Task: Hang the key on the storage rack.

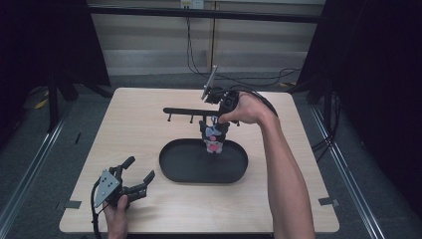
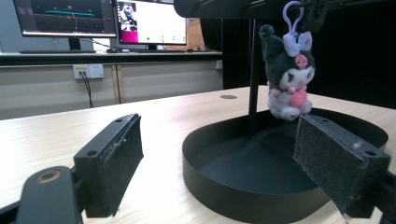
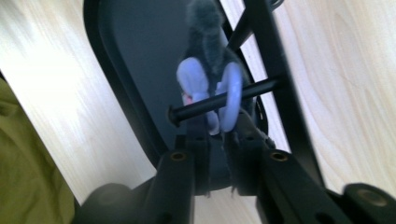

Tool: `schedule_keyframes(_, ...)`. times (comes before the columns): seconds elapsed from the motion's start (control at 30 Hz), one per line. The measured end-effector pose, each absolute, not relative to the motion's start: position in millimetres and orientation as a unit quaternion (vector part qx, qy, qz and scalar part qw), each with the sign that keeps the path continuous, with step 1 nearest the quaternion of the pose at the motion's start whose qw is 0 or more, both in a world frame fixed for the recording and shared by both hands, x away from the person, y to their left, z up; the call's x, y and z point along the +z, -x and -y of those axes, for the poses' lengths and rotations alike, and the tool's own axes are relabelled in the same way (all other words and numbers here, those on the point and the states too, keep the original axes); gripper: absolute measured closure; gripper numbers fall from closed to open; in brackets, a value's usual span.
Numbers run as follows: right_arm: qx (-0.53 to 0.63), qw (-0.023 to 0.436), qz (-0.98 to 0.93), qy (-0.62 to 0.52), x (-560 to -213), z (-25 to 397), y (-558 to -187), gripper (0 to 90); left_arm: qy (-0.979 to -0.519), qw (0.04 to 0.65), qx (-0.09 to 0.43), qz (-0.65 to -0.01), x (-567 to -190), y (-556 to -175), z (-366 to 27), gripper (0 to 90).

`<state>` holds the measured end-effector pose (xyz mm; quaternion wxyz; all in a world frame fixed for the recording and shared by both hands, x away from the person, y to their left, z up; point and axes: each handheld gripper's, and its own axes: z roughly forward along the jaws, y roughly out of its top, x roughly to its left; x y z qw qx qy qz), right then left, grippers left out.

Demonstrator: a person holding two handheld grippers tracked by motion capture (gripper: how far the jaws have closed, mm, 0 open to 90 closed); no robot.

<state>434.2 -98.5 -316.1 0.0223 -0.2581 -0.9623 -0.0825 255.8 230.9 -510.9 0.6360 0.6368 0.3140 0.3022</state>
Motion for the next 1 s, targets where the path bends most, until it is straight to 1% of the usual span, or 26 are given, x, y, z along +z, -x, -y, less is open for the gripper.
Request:
schedule_keyframes(0.07, -0.090, 0.025, 0.961, 0.259, -316.7, 99.8, -432.6, 69.3, -0.639, 0.634, 0.303, -0.312, -510.8, -255.8, -231.3, 15.3)
schedule_keyframes(0.1, -0.090, 0.025, 0.961, 0.259, -316.7, 99.8, -432.6, 69.3, -0.639, 0.634, 0.303, -0.312, -510.8, -255.8, -231.3, 15.3)
schedule_keyframes(0.13, -0.087, 0.025, 0.961, 0.260, -316.6, 100.2, -431.5, 66.4, -0.639, 0.634, 0.303, -0.313, -510.8, -255.8, -231.3, 15.3)
schedule_keyframes(0.17, -0.093, 0.021, 0.959, 0.268, -317.6, 102.8, -429.9, 60.6, -0.641, 0.632, 0.304, -0.311, -510.8, -255.8, -231.7, 15.3)
schedule_keyframes(0.3, -0.101, 0.015, 0.956, 0.276, -316.8, 106.0, -426.0, 56.0, -0.641, 0.632, 0.304, -0.311, -510.8, -255.9, -231.7, 15.3)
schedule_keyframes(0.33, -0.110, 0.015, 0.954, 0.279, -315.8, 107.9, -423.3, 52.0, -0.641, 0.633, 0.304, -0.311, -510.9, -255.9, -231.6, 15.3)
schedule_keyframes(0.37, -0.110, 0.015, 0.954, 0.279, -315.8, 107.9, -423.3, 52.0, -0.641, 0.633, 0.304, -0.311, -510.9, -255.9, -231.6, 15.3)
schedule_keyframes(0.4, -0.112, 0.013, 0.951, 0.286, -313.8, 110.3, -421.9, 47.8, -0.642, 0.632, 0.304, -0.311, -510.7, -255.8, -231.9, 15.3)
schedule_keyframes(0.43, -0.116, 0.011, 0.951, 0.288, -313.6, 111.0, -421.2, 45.7, -0.642, 0.632, 0.304, -0.311, -510.7, -255.8, -231.8, 15.3)
schedule_keyframes(0.5, -0.119, 0.012, 0.949, 0.291, -313.3, 111.6, -420.0, 44.1, -0.642, 0.632, 0.304, -0.311, -510.7, -255.8, -231.8, 15.3)
schedule_keyframes(0.57, -0.125, 0.013, 0.947, 0.297, -316.1, 113.6, -417.6, 37.7, -0.642, 0.632, 0.304, -0.311, -510.7, -255.8, -231.9, 15.3)
schedule_keyframes(0.63, -0.125, 0.016, 0.946, 0.298, -317.4, 113.8, -416.6, 37.3, -0.642, 0.632, 0.304, -0.311, -510.7, -255.8, -231.9, 15.3)
schedule_keyframes(0.67, -0.126, 0.024, 0.946, 0.296, -319.3, 113.5, -413.6, 34.3, -0.642, 0.632, 0.304, -0.311, -510.8, -255.9, -231.8, 15.3)
schedule_keyframes(0.7, -0.126, 0.024, 0.946, 0.296, -319.3, 113.5, -413.6, 34.3, -0.642, 0.632, 0.304, -0.311, -510.8, -255.9, -231.8, 15.3)
schedule_keyframes(0.73, -0.129, 0.024, 0.947, 0.294, -320.2, 113.2, -409.4, 31.0, -0.642, 0.632, 0.304, -0.311, -510.7, -255.8, -231.8, 15.3)
schedule_keyframes(0.83, -0.135, 0.021, 0.945, 0.296, -319.7, 113.6, -405.5, 29.5, -0.642, 0.632, 0.304, -0.311, -510.7, -255.7, -231.8, 15.3)
schedule_keyframes(1.0, -0.151, 0.020, 0.941, 0.301, -319.7, 113.9, -394.4, 29.5, -0.640, 0.634, 0.303, -0.312, -510.8, -255.7, -231.3, 15.3)
